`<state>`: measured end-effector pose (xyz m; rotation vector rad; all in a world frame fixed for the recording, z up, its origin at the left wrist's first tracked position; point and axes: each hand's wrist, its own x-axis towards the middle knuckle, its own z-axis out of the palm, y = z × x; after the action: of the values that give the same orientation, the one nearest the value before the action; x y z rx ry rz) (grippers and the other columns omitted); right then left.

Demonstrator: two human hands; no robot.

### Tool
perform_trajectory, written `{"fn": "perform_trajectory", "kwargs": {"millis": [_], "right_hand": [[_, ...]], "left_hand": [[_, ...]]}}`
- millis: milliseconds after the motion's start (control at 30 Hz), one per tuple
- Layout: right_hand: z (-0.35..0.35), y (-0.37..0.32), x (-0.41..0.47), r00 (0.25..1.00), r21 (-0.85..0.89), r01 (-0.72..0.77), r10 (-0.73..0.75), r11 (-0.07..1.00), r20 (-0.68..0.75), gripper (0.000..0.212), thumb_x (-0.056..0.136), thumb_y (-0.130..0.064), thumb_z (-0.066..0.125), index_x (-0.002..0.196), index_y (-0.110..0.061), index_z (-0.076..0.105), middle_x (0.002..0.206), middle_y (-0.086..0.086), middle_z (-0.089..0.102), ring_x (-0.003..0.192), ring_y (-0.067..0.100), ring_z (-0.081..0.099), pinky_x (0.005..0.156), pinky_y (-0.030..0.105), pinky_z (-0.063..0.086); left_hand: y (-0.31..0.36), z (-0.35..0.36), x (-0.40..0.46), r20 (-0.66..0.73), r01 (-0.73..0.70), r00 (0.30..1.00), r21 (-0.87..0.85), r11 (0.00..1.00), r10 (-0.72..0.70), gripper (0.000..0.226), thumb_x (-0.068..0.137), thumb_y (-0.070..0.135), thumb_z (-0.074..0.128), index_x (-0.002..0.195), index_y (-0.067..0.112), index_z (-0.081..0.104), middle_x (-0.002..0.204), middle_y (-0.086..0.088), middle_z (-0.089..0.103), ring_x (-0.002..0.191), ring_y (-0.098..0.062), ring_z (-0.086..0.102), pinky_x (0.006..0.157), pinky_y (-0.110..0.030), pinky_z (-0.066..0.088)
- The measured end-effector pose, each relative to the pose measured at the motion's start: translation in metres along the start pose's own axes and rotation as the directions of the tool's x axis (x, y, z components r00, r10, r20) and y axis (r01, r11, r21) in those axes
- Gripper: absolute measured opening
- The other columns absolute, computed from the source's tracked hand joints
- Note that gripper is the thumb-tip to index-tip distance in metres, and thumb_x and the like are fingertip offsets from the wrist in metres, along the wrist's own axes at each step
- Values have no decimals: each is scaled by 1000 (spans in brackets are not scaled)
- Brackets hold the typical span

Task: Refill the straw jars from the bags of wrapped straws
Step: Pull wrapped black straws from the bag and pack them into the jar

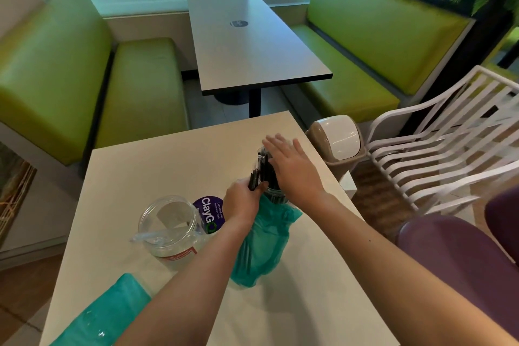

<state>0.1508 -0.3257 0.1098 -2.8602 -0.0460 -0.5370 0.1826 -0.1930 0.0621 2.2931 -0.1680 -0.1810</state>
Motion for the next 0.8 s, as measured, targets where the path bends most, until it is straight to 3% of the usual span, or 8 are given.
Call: {"fn": "perform_trajectory", "kwargs": {"millis": [100, 200, 300, 367, 433, 600, 700, 800], "right_hand": [[11, 5, -15, 994, -195, 60, -41, 979, 101, 63, 97, -16, 45, 155, -14, 19, 162, 2, 15, 151, 19, 2, 120, 42, -11], [10, 2, -16, 999, -161, 25, -17, 987, 48, 60, 99, -19, 42, 154, -11, 19, 162, 4, 16, 151, 21, 1, 119, 42, -12], [4, -12, -20, 988, -37, -97, 92, 995, -126, 56, 94, -18, 53, 147, -11, 37, 153, 8, 36, 146, 28, 20, 122, 43, 8], [-2, -27, -28, 943, 77, -179, 193, 981, -271, 43, 88, -14, 61, 130, -16, 52, 137, 6, 48, 130, 26, 35, 111, 42, 29], [-1, -41, -37, 917, 171, -235, 277, 957, -287, 26, 87, -14, 63, 112, -21, 58, 120, 2, 52, 113, 19, 38, 95, 36, 38], [21, -59, -45, 908, 538, -367, 418, 759, 29, 12, 97, -14, 54, 105, -18, 63, 102, -6, 58, 96, 6, 50, 90, 26, 48], [26, -63, -42, 873, 574, -481, 426, 663, 239, 16, 98, -13, 53, 111, -16, 62, 102, -3, 62, 93, 9, 57, 87, 27, 51], [29, -63, -38, 843, 536, -538, 396, 651, 365, 21, 92, -13, 61, 112, -17, 61, 102, -2, 63, 94, 13, 59, 86, 33, 53]], "left_hand": [[1, -2, 1, 14, 13, 1000, -25, 1000, -13, 30, 90, 45, 64, 83, 16, 68, 81, -4, 68, 75, -27, 61, 61, -34, 41], [-2, -5, 3, 48, 44, 998, -108, 993, -39, 28, 88, 44, 68, 79, 18, 66, 81, -5, 69, 78, -28, 63, 63, -34, 42], [-10, -12, 3, 53, 67, 997, -239, 969, -56, 23, 87, 43, 69, 98, 23, 74, 96, 1, 73, 91, -20, 65, 75, -35, 47], [-13, -19, 1, 76, 86, 995, -357, 930, -63, 22, 89, 37, 69, 110, 30, 73, 105, 8, 70, 99, -11, 61, 85, -32, 47], [-13, -27, 0, 110, 114, 991, -471, 875, -70, 15, 91, 30, 68, 105, 33, 72, 110, 5, 71, 105, -11, 61, 93, -30, 47], [-13, -45, -7, 263, 210, 963, -581, 786, -63, 23, 94, 27, 64, 115, 25, 72, 116, -1, 69, 112, -15, 58, 96, -30, 46], [-17, -49, -9, 317, 238, 948, -629, 740, -35, 25, 93, 24, 64, 118, 22, 71, 118, -2, 69, 118, -17, 58, 103, -34, 46], [-22, -49, -10, 333, 265, 942, -659, 704, -43, 27, 94, 20, 63, 120, 20, 70, 118, -4, 69, 120, -20, 59, 106, -39, 44]]}}
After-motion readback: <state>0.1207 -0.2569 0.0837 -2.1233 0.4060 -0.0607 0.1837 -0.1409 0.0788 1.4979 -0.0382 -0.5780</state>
